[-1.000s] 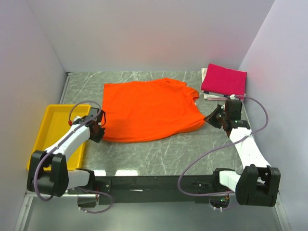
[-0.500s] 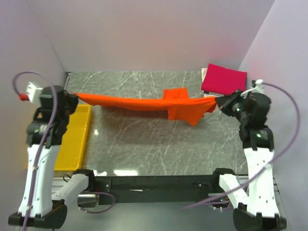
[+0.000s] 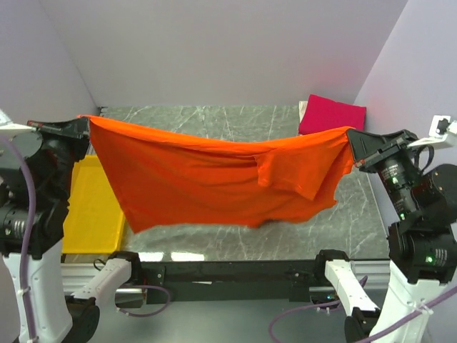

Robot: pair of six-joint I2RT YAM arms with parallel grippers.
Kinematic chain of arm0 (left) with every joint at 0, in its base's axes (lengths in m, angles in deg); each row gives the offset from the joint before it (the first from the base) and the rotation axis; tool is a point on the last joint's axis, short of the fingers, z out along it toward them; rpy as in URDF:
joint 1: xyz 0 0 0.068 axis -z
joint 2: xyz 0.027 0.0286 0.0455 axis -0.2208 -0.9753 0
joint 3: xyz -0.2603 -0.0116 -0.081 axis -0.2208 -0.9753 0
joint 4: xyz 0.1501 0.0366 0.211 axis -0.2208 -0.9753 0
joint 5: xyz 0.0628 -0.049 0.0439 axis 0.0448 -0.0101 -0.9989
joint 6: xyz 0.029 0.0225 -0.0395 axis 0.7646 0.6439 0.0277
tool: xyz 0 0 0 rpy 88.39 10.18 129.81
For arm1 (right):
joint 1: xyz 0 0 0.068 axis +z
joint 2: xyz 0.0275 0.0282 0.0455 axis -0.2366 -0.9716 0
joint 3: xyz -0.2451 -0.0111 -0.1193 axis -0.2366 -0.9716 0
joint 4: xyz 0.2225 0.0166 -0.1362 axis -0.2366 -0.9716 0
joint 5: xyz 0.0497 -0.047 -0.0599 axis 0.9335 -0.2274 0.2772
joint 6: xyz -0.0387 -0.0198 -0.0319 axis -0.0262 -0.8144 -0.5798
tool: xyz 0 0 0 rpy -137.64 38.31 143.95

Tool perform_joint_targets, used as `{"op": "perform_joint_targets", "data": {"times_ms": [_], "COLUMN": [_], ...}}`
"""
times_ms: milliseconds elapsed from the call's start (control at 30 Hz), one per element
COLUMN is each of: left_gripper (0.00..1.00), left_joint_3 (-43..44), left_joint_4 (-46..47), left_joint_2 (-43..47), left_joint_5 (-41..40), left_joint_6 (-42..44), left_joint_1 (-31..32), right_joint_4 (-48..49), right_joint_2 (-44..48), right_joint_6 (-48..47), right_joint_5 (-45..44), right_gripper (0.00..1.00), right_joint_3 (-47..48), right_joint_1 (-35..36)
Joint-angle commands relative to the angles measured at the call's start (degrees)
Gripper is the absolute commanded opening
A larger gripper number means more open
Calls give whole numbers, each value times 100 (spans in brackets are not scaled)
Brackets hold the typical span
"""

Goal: Fold and stack the t-shirts
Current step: Flatten the tshirt out

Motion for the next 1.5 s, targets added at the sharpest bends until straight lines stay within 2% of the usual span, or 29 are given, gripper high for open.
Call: {"op": "perform_joint_targets", "data": {"times_ms": [0, 133, 267, 400, 433, 500, 533, 567, 600, 633, 700, 767, 867, 900, 1000, 1100, 1167, 1200, 1300, 1467], "left_gripper": [1, 1, 1, 1, 1, 1, 1, 1, 1, 1, 1, 1, 0, 1, 0, 0, 0, 0, 0, 0], "left_joint_3": [-7, -385, -280, 728, 1392, 2133, 2868, 3206, 3584, 3587, 3308, 2894, 2183, 1529, 296, -1477, -2131, -2735, -3625, -3944], "left_joint_4": [427, 1208, 1973, 2361, 2353, 2265, 2134, 2055, 2167, 2290, 2518, 2599, 2546, 2598, 3020, 3178, 3179, 3283, 3433, 3082], "left_joint_2": [-473, -1148, -2063, -3249, -3756, -4216, -4593, -4744, -4868, -4869, -4694, -4641, -4544, -4387, -3913, -3596, -3498, -3437, -3523, -4200], "left_joint_5": [182, 401, 586, 919, 1155, 1324, 1516, 1553, 1605, 1649, 1755, 1808, 1921, 1922, 2071, 2089, 2036, 2010, 1992, 1992], "left_joint_6": [191, 226, 323, 481, 481, 499, 534, 551, 665, 666, 605, 596, 578, 552, 447, 324, 218, 148, -45, -274], "left_joint_1": [-31, -31, -49, -259, -390, -470, -488, -567, -707, -708, -839, -901, -937, -937, -937, -937, -945, -937, -937, -902], "right_joint_4": [564, 1277, 2191, 2562, 2545, 2448, 2378, 2125, 1818, 1815, 1771, 1910, 2314, 2394, 2781, 2905, 2905, 2896, 2799, 2817], "right_joint_2": [-494, -1432, -2365, -3542, -3988, -4386, -4728, -4888, -5411, -5417, -5513, -5426, -5048, -4865, -4513, -4292, -4257, -4335, -4703, -5152], "right_joint_6": [-1, 113, 219, 201, 210, 228, 254, 245, 228, 228, 236, 254, 333, 350, 465, 474, 421, 404, 307, 272], "right_joint_5": [192, 358, 614, 798, 833, 825, 781, 720, 563, 561, 587, 579, 579, 570, 579, 518, 474, 386, 298, -18], "right_gripper": [0, 0, 0, 0, 0, 0, 0, 0, 0, 0, 0, 0, 0, 0, 0, 0, 0, 0, 0, 0], "right_joint_3": [-170, -460, -357, 696, 1325, 1996, 2713, 3095, 4273, 4285, 4329, 3918, 2522, 1814, 328, -895, -1399, -1784, -2270, -2676], "right_joint_1": [-23, -23, -23, 3, -6, 3, 3, 3, -6, -6, -6, -6, -6, -6, -6, 3, -6, -6, -6, 12]}}
